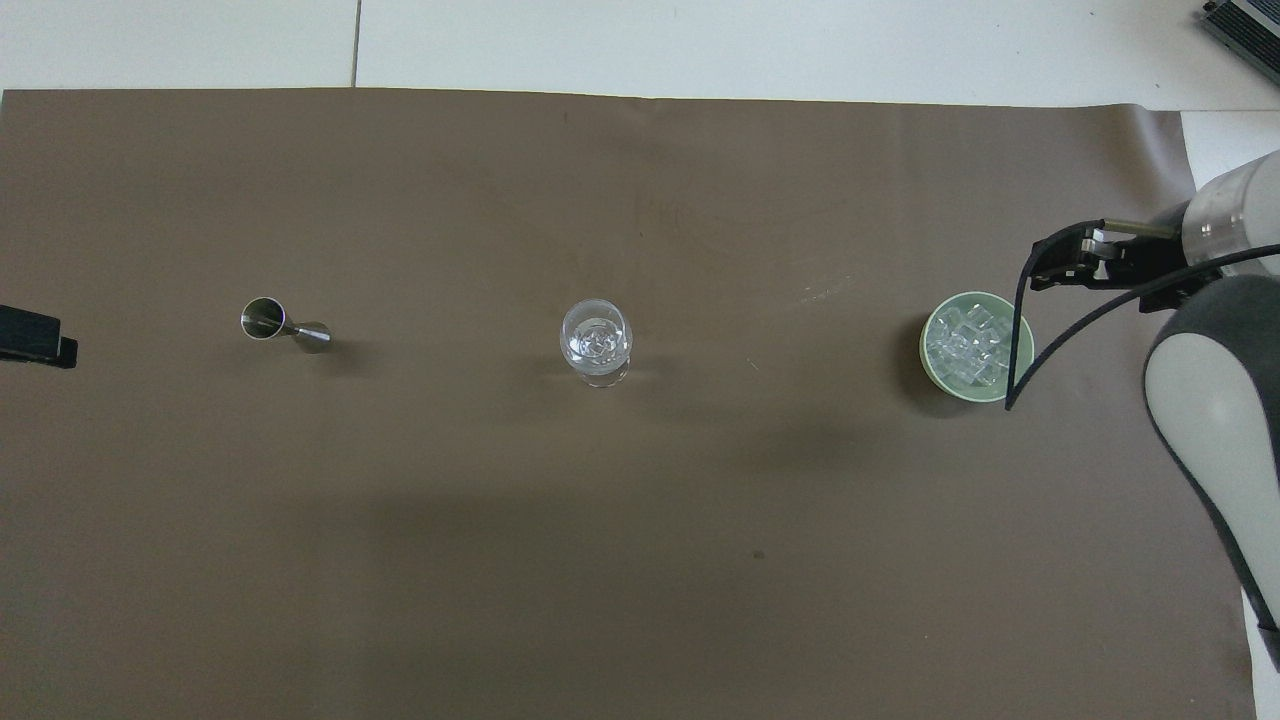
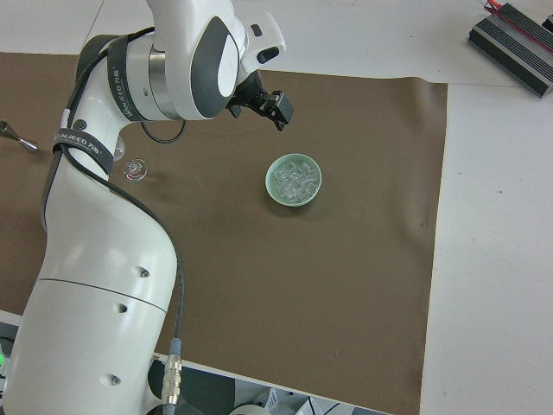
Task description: Pour wine and add ice with both arms
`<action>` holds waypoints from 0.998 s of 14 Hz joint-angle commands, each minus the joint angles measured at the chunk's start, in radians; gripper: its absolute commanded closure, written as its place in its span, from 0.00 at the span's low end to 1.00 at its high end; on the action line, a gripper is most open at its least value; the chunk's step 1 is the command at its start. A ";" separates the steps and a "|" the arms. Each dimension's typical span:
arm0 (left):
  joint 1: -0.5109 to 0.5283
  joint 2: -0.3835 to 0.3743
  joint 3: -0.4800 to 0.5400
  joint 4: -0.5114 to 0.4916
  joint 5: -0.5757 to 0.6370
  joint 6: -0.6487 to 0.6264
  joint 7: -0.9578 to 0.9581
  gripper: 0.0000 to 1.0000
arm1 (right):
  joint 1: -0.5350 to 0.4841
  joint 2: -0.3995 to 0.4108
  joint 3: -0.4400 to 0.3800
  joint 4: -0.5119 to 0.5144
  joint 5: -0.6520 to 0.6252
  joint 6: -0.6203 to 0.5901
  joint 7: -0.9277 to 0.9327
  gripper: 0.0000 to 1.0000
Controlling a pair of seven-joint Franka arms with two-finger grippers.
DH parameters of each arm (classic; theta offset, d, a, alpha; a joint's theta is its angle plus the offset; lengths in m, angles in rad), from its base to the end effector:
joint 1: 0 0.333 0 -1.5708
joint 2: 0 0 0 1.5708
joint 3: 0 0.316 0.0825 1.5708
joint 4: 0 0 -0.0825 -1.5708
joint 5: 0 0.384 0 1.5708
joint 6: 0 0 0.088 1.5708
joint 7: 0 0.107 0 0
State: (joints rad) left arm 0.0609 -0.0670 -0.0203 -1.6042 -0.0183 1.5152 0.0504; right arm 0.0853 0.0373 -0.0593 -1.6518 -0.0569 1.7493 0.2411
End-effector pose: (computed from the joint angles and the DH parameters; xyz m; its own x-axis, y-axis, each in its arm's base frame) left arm 0.5275 0.0190 0.6403 0.9997 -0.0107 -0.0211 -0.0104 -0.9998 0.0180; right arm 0.5795 0.0105 0.5810 0.9765 -0.2031 0.0722 -0.2064 -0.9775 0.0427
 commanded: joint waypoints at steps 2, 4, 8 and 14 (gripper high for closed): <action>-0.003 -0.025 -0.001 -0.033 0.017 0.023 0.002 0.00 | -0.012 -0.053 -0.007 -0.077 0.035 0.009 -0.085 0.00; -0.012 -0.025 -0.001 -0.033 0.017 0.023 0.003 0.00 | -0.012 -0.065 -0.005 -0.072 0.035 0.007 -0.080 0.00; -0.001 -0.025 0.000 -0.033 0.017 0.029 0.012 0.00 | -0.012 -0.103 -0.004 -0.071 0.035 -0.010 -0.082 0.00; -0.010 -0.022 -0.001 -0.030 0.017 0.053 0.017 0.00 | -0.012 -0.111 -0.005 -0.060 0.061 -0.129 -0.086 0.00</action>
State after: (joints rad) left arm 0.0593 -0.0671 -0.0260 -1.6042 -0.0183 1.5374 0.0537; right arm 0.0847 -0.0525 -0.0665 -1.6979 -0.0336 1.6432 0.1880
